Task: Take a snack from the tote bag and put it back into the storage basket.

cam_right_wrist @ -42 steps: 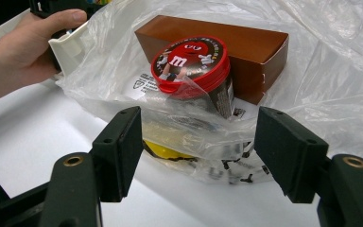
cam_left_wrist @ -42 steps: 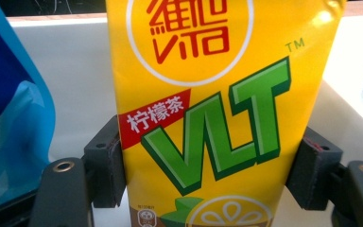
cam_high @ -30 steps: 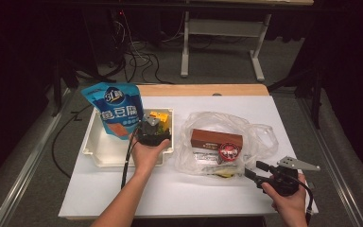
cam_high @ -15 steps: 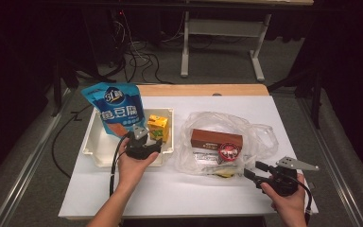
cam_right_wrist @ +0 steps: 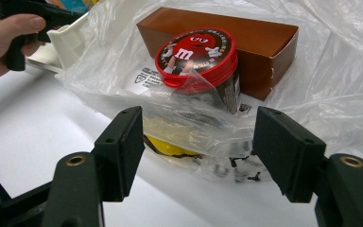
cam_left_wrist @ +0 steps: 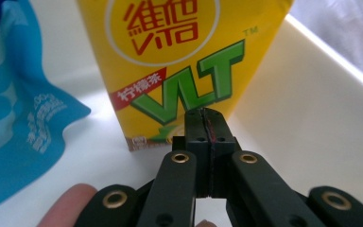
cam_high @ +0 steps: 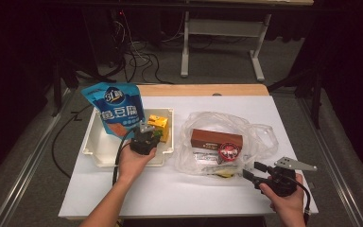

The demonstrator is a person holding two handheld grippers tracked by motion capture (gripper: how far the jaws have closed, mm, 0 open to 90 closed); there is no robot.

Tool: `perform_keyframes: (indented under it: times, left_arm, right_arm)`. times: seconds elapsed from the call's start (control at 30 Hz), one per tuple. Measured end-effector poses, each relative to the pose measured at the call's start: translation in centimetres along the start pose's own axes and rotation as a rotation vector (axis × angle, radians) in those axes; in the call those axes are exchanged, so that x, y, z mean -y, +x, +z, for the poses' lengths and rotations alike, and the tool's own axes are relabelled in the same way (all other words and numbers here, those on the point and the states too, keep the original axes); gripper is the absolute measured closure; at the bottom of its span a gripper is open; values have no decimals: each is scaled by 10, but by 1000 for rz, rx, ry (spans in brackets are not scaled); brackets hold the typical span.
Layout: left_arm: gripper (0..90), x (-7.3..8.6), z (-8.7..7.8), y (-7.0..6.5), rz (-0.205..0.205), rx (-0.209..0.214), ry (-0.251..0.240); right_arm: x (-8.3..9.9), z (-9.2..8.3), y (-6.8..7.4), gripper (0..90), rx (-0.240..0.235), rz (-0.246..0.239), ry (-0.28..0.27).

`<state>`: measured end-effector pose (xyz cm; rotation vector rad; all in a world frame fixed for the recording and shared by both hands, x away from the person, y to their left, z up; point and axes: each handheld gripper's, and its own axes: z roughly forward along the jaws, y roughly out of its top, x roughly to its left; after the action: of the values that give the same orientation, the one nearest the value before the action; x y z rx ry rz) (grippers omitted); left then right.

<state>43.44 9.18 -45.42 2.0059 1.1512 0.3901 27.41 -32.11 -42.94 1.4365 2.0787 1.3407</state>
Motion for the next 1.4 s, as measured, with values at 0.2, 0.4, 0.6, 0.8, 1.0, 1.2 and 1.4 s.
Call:
perform_keyframes:
  times: [0.2,0.4,0.6,0.8,1.0,1.2,1.4]
  left_arm:
    - [900,0,10,2,-18,7,44]
    - [900,-6,19,1,9,-28,31]
    - [900,-11,25,7,-80,-8,47]
    - [896,-11,25,16,-154,-12,65]
    - [900,-15,30,18,-94,-45,71]
    - [899,-17,34,21,-149,-44,85]
    - [899,-17,35,26,-194,-48,87]
  right_arm:
    - [0,0,0,354,0,0,-1]
    - [0,0,1,354,-1,-4,2]
    - [0,0,0,355,1,-2,1]
    - [1,1,1,356,0,-1,7]
    - [1,2,2,356,0,-6,8]
    - [1,2,2,357,3,-3,11]
    - [2,3,2,357,5,-13,14]
